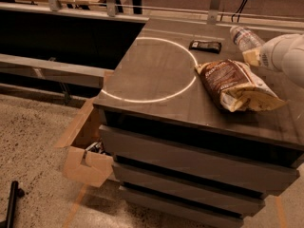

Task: Move water bottle near rxbar chocolate

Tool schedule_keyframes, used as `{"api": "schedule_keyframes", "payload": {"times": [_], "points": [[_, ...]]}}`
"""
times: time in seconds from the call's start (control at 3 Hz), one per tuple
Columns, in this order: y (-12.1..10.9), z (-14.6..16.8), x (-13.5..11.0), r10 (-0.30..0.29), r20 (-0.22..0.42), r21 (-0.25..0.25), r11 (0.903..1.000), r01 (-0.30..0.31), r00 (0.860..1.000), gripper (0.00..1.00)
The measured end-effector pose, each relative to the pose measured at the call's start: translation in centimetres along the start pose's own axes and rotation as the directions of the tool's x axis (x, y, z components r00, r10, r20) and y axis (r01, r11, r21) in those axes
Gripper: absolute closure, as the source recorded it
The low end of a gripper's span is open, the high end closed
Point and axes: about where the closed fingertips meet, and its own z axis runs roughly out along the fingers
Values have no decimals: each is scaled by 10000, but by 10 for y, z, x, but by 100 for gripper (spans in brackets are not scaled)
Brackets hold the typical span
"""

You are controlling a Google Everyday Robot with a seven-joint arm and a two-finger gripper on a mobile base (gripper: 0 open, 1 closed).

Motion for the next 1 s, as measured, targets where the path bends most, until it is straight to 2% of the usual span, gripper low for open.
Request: {"api": "schedule_keyframes", "payload": {"times": [0.33, 0.67, 1.0], "points": [[16, 8, 7, -18, -191, -417, 9991, 10, 9998, 100], [22, 12, 11, 22, -328, -593, 9982, -42, 9995, 100], [17, 19, 10, 178, -306, -483, 9986, -193, 9994, 100]]}}
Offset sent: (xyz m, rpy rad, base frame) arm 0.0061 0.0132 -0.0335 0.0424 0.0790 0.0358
